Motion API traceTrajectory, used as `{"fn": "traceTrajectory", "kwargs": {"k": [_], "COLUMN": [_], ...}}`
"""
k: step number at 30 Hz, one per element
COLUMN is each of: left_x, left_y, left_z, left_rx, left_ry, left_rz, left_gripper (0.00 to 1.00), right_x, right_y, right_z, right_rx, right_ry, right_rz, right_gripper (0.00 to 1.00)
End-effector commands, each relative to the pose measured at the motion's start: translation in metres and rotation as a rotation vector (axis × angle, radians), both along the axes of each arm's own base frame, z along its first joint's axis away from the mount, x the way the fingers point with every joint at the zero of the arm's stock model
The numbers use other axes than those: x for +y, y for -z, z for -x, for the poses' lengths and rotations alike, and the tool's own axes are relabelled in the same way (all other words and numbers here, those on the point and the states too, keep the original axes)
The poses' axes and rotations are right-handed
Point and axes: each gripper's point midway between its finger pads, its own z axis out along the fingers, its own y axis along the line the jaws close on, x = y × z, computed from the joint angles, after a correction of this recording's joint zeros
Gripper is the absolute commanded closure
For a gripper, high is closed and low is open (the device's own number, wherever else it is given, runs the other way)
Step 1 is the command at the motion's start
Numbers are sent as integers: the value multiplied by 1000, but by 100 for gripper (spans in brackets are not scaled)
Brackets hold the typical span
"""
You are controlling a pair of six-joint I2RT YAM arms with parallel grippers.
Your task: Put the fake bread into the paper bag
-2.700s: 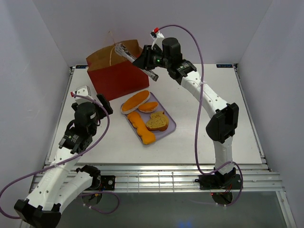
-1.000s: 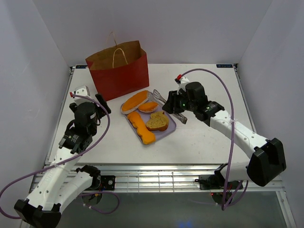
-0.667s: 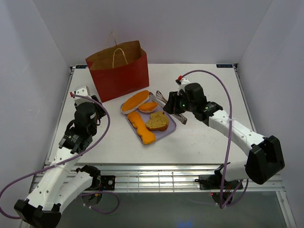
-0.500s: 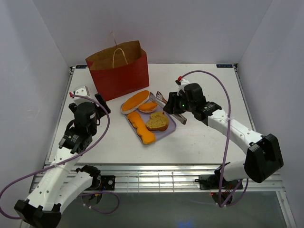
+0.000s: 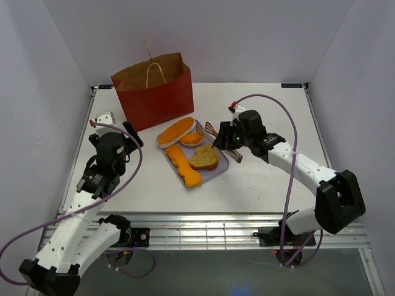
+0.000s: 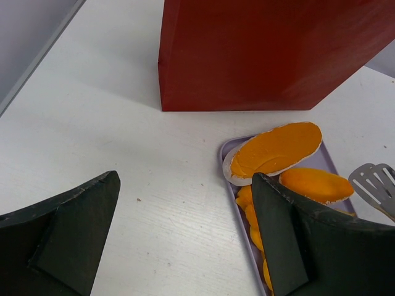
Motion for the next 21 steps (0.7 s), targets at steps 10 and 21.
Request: {"fn": "traceTrajectory", "kwargs": {"k": [10, 21], "left_x": [-2, 5], "left_y": [-1, -4], "left_z": [0, 2], "left_rx": [0, -15], "left_ry": [10, -17], "left_rz": [15, 20], "left_gripper": [2, 2], "right_x": [-2, 5], "right_y": [16, 23], "right_z": [-9, -8], "right_rx": [18, 46], "right_ry": [32, 10], "right_rz": [-18, -49], "right_gripper": [43, 42]}}
